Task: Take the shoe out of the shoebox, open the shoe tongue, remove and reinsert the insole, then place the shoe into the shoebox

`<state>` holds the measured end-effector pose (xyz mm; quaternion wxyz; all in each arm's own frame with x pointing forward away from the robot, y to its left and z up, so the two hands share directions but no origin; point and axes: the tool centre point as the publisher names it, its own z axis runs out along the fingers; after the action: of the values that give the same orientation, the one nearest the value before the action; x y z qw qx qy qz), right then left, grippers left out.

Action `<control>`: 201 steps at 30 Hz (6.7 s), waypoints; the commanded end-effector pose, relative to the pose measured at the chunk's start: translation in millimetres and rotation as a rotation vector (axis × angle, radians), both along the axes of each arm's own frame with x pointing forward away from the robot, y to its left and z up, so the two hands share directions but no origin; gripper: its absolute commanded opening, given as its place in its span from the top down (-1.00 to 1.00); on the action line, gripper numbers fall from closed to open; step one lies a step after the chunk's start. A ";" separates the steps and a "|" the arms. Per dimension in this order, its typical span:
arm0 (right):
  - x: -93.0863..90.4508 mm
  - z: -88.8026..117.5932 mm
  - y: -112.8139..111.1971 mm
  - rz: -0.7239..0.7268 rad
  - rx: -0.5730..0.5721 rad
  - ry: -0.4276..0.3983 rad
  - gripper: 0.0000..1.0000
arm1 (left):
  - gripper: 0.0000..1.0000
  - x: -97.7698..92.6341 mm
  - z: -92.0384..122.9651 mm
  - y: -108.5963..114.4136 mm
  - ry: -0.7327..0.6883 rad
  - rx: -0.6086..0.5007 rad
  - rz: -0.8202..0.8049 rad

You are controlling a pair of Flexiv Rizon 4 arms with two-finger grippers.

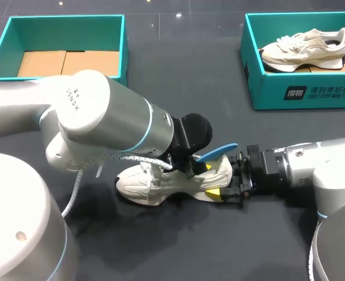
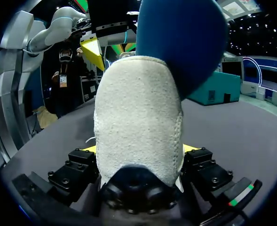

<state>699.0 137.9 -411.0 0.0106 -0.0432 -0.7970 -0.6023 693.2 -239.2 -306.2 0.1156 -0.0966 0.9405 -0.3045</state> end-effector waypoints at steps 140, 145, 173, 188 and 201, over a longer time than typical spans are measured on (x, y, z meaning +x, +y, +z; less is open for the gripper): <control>-1.7 -0.8 1.0 0.000 -0.005 0.001 1.00 | 1.00 -20.7 307.2 12.0 0.254 -0.879 -0.298; -1.7 -0.8 1.0 0.000 -0.005 0.001 1.00 | 1.00 -21.2 330.6 39.1 0.261 -0.888 -0.254; -1.7 -0.8 1.0 0.000 -0.005 0.001 1.00 | 1.00 -70.8 342.6 62.7 0.267 -0.970 -0.156; -1.7 -0.8 1.0 0.000 -0.005 0.001 1.00 | 1.00 -66.9 334.5 60.2 0.332 -0.977 -0.149; -1.7 -0.8 1.0 0.000 -0.005 0.001 1.00 | 1.00 -66.9 336.4 58.6 0.331 -0.997 -0.169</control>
<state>699.0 137.9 -411.1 0.0106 -0.0433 -0.7970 -0.6023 624.2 -177.0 30.8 -0.1183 -0.1114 0.6922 -0.7031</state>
